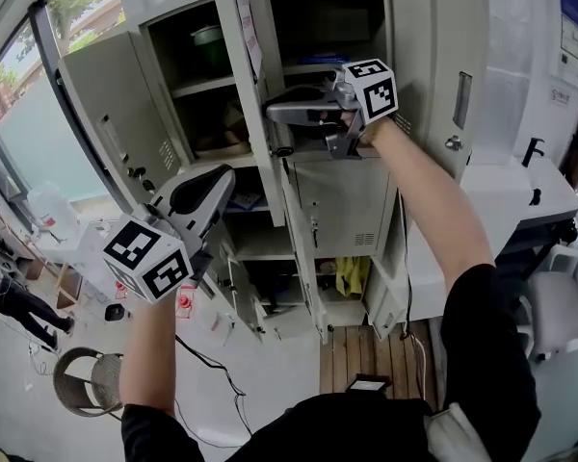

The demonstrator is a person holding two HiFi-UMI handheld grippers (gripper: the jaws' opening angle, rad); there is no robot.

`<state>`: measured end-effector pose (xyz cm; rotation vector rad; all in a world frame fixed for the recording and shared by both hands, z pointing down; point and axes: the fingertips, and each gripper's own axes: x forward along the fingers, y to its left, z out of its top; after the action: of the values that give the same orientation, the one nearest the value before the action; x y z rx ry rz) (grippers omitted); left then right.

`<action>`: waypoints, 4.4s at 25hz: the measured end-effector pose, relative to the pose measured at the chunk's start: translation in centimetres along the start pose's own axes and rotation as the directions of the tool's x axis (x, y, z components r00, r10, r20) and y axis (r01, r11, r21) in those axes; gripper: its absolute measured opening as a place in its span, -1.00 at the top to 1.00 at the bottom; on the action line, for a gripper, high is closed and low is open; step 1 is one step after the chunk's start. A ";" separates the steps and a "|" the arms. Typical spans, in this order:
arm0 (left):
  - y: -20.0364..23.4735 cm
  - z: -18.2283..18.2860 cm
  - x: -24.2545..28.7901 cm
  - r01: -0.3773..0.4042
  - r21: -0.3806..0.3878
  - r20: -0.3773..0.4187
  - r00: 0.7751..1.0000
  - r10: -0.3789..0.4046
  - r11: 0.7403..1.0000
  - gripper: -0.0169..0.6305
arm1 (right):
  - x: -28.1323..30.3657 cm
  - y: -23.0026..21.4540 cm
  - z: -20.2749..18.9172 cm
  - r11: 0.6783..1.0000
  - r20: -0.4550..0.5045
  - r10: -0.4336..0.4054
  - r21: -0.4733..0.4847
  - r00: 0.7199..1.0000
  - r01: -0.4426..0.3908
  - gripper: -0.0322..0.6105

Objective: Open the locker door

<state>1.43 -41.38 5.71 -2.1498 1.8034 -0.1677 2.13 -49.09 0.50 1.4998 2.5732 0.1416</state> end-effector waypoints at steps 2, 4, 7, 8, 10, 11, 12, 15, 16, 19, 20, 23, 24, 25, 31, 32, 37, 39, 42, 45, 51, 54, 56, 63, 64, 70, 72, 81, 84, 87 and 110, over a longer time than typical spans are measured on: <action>0.1 -0.2 0.4 0.001 -0.006 -0.001 1.000 -0.001 1.000 0.90 | -0.5 0.1 0.0 1.000 0.004 0.009 0.002 1.000 -0.009 0.82; 0.1 -0.1 0.8 0.002 -0.016 -0.004 1.000 -0.002 1.000 0.90 | -0.9 0.2 0.2 1.000 0.004 0.016 0.001 1.000 -0.016 0.82; -0.1 0.0 1.4 0.011 -0.013 -0.008 1.000 -0.011 1.000 0.90 | -1.5 0.4 0.4 1.000 -0.004 0.030 0.009 1.000 -0.030 0.82; -0.1 0.0 1.5 0.012 -0.011 -0.009 1.000 -0.012 1.000 0.90 | -1.6 0.4 0.4 0.999 -0.006 0.038 0.016 0.999 -0.038 0.82; 0.0 0.3 1.8 0.010 -0.011 -0.010 1.000 -0.010 1.000 0.90 | -1.9 0.5 0.3 0.998 -0.004 0.054 0.029 0.999 -0.054 0.82; 0.0 0.5 2.0 0.010 -0.011 -0.009 1.000 -0.010 1.000 0.90 | -2.2 0.5 0.3 0.997 0.001 0.061 0.036 0.998 -0.061 0.82; 0.0 0.6 2.1 0.010 -0.011 -0.007 1.000 -0.010 1.000 0.90 | -2.5 0.6 0.4 0.997 0.010 0.069 0.042 0.998 -0.069 0.82; 0.0 0.7 2.6 0.012 -0.010 -0.003 1.000 -0.012 1.000 0.90 | -3.5 0.9 0.7 0.995 0.043 0.086 0.051 0.995 -0.089 0.82; 0.0 0.7 2.8 0.016 -0.008 -0.002 1.000 -0.016 1.000 0.90 | -3.7 0.9 0.7 0.995 0.048 0.087 0.048 0.995 -0.090 0.82; -0.1 0.2 3.0 0.027 -0.009 -0.010 1.000 -0.027 1.000 0.90 | -4.0 0.8 0.6 0.997 0.035 0.071 0.018 0.997 -0.071 0.82; 0.0 0.0 2.9 0.029 -0.010 -0.013 1.000 -0.029 1.000 0.90 | -4.0 0.8 0.5 0.998 0.026 0.063 0.007 0.998 -0.064 0.81; 0.3 -0.1 2.9 0.031 -0.010 -0.015 0.999 -0.031 0.999 0.90 | -3.9 0.7 0.5 0.999 -0.006 0.026 -0.023 1.000 -0.026 0.81; 0.4 -0.1 2.9 0.032 -0.009 -0.013 0.999 -0.032 0.999 0.90 | -4.0 0.6 0.5 0.999 -0.021 0.003 -0.033 1.000 -0.003 0.81; 0.4 0.0 3.0 0.034 -0.009 -0.010 0.999 -0.034 0.999 0.90 | -4.2 0.5 0.4 0.999 -0.037 -0.028 -0.043 0.999 0.026 0.82; 0.3 0.2 2.9 0.047 -0.012 0.014 0.999 -0.047 0.999 0.90 | -5.7 -1.1 0.2 0.940 -0.090 -0.327 -0.132 0.941 0.315 0.83; 0.2 0.2 2.9 0.049 -0.015 0.018 0.999 -0.048 0.999 0.90 | -6.2 -1.2 0.4 0.917 -0.077 -0.383 -0.148 0.921 0.369 0.83; 0.0 -0.3 2.7 0.052 -0.032 0.030 0.998 -0.051 0.998 0.90 | -8.6 -0.3 2.3 0.771 0.043 -0.609 -0.204 0.792 0.604 0.85; 0.0 -0.4 2.6 0.050 -0.039 0.036 0.998 -0.049 0.998 0.90 | -8.8 1.0 2.7 0.722 0.074 -0.656 -0.228 0.751 0.653 0.85; -0.1 -0.3 2.5 0.046 -0.047 0.043 0.998 -0.044 0.998 0.90 | -8.2 3.3 3.4 0.689 0.115 -0.676 -0.255 0.728 0.679 0.85; -0.4 -0.3 2.1 0.048 -0.048 0.053 0.998 -0.045 0.998 0.90 | -7.0 5.5 3.7 0.676 0.141 -0.675 -0.275 0.724 0.684 0.86; -1.5 0.2 1.2 0.045 -0.049 0.083 0.996 -0.041 0.998 0.90 | -3.8 8.8 2.9 0.660 0.126 -0.672 -0.344 0.729 0.668 0.86; -2.6 0.3 0.7 0.049 -0.050 0.100 0.994 -0.044 0.998 0.90 | -2.4 10.2 1.6 0.648 0.104 -0.676 -0.389 0.729 0.656 0.86; -3.4 0.3 0.3 0.048 -0.049 0.113 0.993 -0.042 0.998 0.90 | -1.3 11.1 0.6 0.638 0.097 -0.670 -0.431 0.736 0.637 0.86; -6.5 -0.6 -1.5 0.042 -0.037 0.134 0.990 -0.036 0.998 0.90 | 1.7 13.3 -4.7 0.704 0.087 -0.616 -0.386 0.783 0.596 0.86; -7.1 -1.0 -1.7 0.043 -0.037 0.130 0.991 -0.037 0.998 0.90 | 2.0 13.6 -5.6 0.716 0.090 -0.608 -0.368 0.789 0.594 0.86; -9.3 -6.0 -3.1 0.020 -0.024 0.088 0.996 -0.017 1.000 0.90 | 3.4 14.6 -11.5 0.771 0.114 -0.573 -0.261 0.812 0.581 0.86; -9.7 -8.0 -3.6 0.020 -0.054 0.086 0.996 -0.015 0.998 0.90 | 3.0 14.9 -13.5 0.774 0.118 -0.577 -0.240 0.809 0.587 0.86; -12.0 -21.2 -6.0 -0.023 -0.232 0.021 0.999 0.029 0.973 0.90 | 1.7 15.9 -23.8 0.779 0.098 -0.612 -0.095 0.785 0.620 0.86; -13.3 -24.9 -7.5 -0.060 -0.312 0.009 0.998 0.066 0.948 0.90 | 1.5 16.8 -27.6 0.771 0.075 -0.634 -0.024 0.770 0.637 0.86; -14.4 -27.9 -9.2 -0.102 -0.366 -0.011 0.994 0.106 0.925 0.90 | 1.3 18.0 -31.0 0.761 0.053 -0.649 0.040 0.759 0.648 0.86; -18.7 -37.5 -15.3 -0.190 -0.375 -0.180 0.975 0.130 0.907 0.90 | 4.9 22.3 -42.8 0.806 -0.099 -0.554 0.185 0.826 0.563 0.87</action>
<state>4.88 -30.31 48.74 -2.2807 2.2540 0.0798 10.90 -33.92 45.71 0.7155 3.0117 -0.1780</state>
